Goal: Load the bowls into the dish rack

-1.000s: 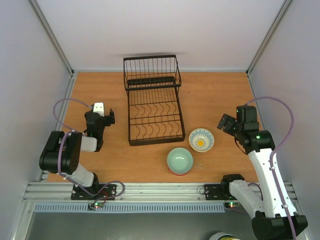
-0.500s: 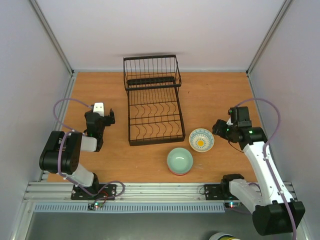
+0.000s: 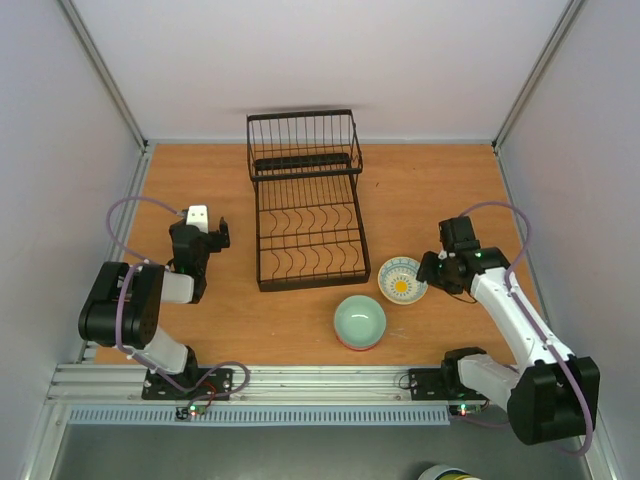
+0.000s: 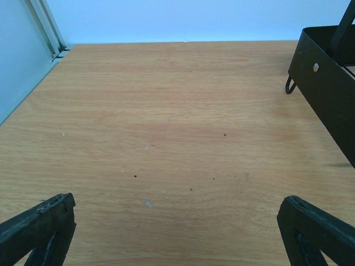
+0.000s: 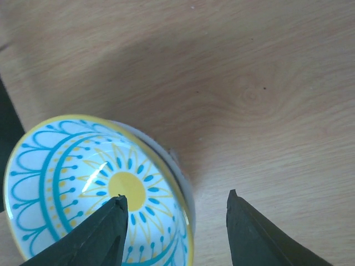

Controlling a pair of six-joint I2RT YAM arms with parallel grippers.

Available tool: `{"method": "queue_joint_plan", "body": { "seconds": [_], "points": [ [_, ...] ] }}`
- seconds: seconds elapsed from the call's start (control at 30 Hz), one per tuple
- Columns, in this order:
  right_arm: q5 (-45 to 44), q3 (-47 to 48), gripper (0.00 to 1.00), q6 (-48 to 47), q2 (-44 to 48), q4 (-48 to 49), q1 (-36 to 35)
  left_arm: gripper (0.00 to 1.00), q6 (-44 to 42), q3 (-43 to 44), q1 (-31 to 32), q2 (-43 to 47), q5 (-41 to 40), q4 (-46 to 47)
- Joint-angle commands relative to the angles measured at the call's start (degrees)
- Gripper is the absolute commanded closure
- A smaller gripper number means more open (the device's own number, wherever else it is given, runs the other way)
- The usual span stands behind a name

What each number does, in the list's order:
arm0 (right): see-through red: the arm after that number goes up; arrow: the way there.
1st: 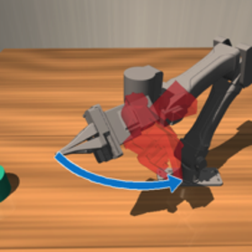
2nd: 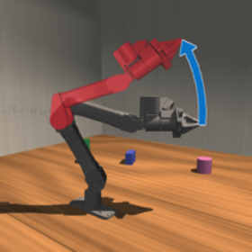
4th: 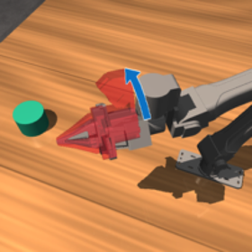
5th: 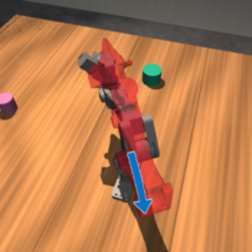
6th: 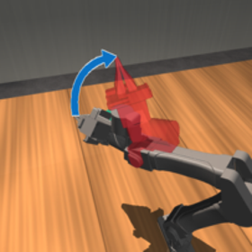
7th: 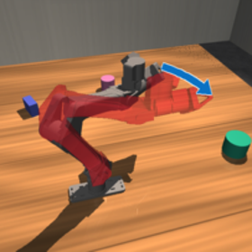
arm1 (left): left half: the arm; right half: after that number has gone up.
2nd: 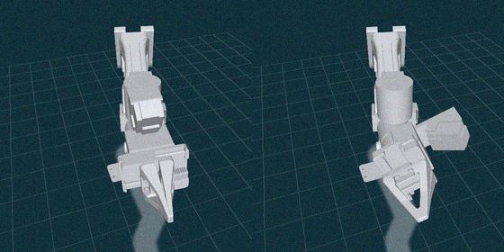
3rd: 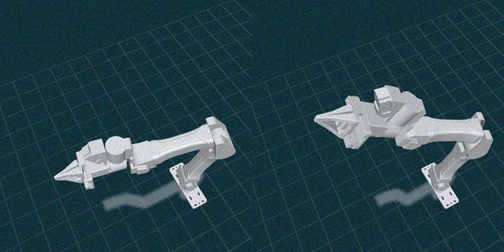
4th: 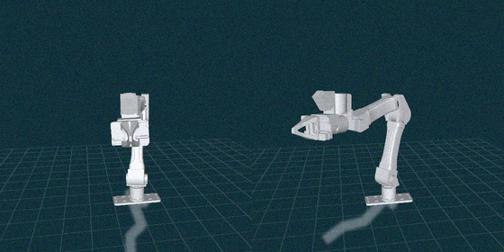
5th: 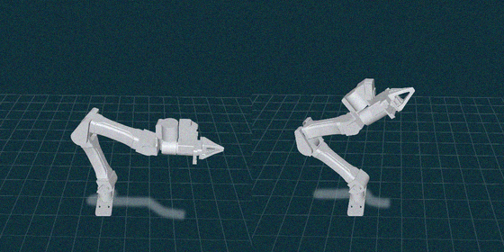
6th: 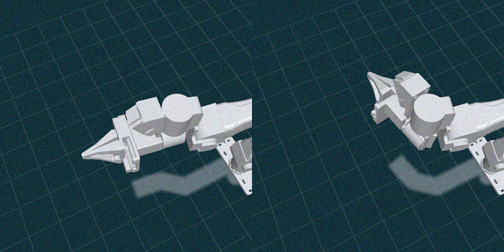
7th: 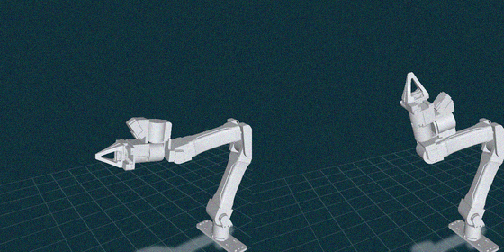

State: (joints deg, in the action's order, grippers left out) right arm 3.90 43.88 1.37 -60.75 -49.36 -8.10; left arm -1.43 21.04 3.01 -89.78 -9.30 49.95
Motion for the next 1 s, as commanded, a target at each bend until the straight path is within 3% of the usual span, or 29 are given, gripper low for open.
{"method": "queue_joint_plan", "body": {
  "seconds": [0.0, 0.23, 0.6, 0.97],
  "points": [
    [-3.7, -1.3, 0.5, 2.3, -1.3, 1.8, -0.4, 0.01, 0.6, 1.1, -0.1, 0.1, -0.2, 3.7],
    [-3.3, -2.3, 0.66, 2.1, -3.3, 3.3, -0.4, 0.01, 0.6, 1.1, -0.1, 0.2, -0.2, 3.7],
    [-2.5, -2.1, 0.98, 1.6, -3.4, 3.5, -0.9, 0.01, 0.6, 1.1, -0.1, 0.2, -0.2, 3.7],
    [-3.7, 0.6, 0.99, 1.5, 1.8, -0.1, -2.4, 0.01, 0.6, 1.1, -0.1, 0.2, -0.2, 3.7]
  ]
}}
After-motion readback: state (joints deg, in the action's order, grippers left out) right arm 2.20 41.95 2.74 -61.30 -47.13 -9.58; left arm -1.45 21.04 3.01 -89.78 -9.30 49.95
